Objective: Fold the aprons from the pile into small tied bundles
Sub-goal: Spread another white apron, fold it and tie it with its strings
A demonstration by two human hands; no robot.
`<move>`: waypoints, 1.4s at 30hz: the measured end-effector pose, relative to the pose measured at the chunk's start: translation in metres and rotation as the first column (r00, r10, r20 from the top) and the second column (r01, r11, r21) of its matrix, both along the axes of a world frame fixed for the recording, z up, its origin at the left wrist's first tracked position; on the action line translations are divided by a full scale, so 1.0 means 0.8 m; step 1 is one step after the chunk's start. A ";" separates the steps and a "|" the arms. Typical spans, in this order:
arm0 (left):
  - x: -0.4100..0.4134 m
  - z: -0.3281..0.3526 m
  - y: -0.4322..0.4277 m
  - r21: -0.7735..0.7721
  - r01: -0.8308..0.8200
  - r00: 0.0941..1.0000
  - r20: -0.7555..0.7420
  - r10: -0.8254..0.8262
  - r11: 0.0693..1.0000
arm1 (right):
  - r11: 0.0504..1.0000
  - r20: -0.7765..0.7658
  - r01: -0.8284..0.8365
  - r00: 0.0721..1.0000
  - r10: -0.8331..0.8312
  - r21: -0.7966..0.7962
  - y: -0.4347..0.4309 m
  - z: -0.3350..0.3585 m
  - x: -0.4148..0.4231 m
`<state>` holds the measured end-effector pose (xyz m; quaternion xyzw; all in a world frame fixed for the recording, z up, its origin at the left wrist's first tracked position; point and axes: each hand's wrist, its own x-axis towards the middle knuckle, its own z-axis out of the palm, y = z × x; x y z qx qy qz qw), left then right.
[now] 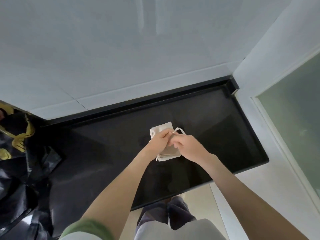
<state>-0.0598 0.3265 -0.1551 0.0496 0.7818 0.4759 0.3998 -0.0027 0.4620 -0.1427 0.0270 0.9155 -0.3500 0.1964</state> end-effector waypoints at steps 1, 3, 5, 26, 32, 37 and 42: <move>-0.001 0.000 0.004 -0.044 0.061 0.998 0.005 -0.061 0.997 | 0.999 -0.011 0.000 1.000 0.000 -0.033 -0.001 0.008 -0.005; -0.001 0.003 0.008 -0.145 0.122 0.992 0.060 -0.114 0.982 | 0.998 0.021 -0.034 0.999 0.035 -0.048 -0.004 0.024 -0.021; -0.001 0.001 0.009 -0.136 0.169 0.983 0.097 -0.156 0.976 | 0.998 0.064 0.013 0.998 -0.009 -0.057 -0.010 0.041 -0.037; -0.006 -0.018 -0.005 0.275 -0.115 0.973 0.227 0.052 0.955 | 0.978 0.165 0.182 0.973 -0.164 -0.101 0.002 -0.012 -0.009; 0.000 -0.029 -0.003 0.161 -0.092 0.991 0.108 0.075 0.983 | 0.983 0.120 0.172 0.979 -0.163 -0.070 0.003 -0.021 -0.007; 0.004 -0.026 0.004 0.168 -0.192 0.981 0.037 0.189 0.967 | 0.978 0.060 0.199 0.979 -0.195 -0.064 0.004 -0.021 -0.012; 0.007 -0.023 0.002 0.212 -0.331 0.943 0.101 0.316 0.920 | 0.963 0.177 0.228 0.963 -0.202 -0.145 -0.001 -0.021 -0.015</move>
